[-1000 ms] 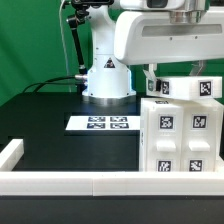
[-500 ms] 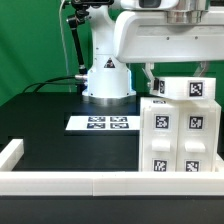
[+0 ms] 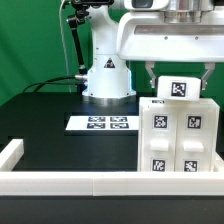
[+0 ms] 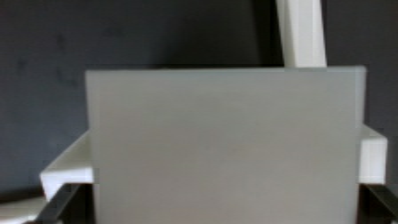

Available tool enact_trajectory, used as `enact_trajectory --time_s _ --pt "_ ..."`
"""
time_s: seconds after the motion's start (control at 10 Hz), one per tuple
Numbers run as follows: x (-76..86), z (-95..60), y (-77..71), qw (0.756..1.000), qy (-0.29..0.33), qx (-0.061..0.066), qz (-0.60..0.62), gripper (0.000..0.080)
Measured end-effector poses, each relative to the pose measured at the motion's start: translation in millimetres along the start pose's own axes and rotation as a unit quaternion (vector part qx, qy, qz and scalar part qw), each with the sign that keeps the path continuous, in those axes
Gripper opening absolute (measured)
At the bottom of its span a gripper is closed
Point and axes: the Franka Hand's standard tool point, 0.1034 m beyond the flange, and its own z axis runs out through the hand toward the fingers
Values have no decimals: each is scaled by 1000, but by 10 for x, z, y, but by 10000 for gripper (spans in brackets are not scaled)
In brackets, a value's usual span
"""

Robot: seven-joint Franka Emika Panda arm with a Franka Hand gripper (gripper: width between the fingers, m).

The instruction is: Assemble cabinet

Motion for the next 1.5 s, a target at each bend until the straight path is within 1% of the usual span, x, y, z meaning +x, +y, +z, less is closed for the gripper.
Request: enact_trajectory --time_s 0.3,0.6,0.8,1.0,1.2,1.4,1.5 --pt "-5 0 -14 997 0 0 78 563" --pt "-17 0 -39 987 0 1 159 563" --pt "-40 -2 -91 973 1 1 232 563" --pt "-54 -7 -130 964 1 1 266 563" --pt "-70 -4 -153 945 1 1 327 563" --pt "-75 -1 -158 941 0 1 338 563" --pt "-91 -10 -152 942 -2 1 336 668"
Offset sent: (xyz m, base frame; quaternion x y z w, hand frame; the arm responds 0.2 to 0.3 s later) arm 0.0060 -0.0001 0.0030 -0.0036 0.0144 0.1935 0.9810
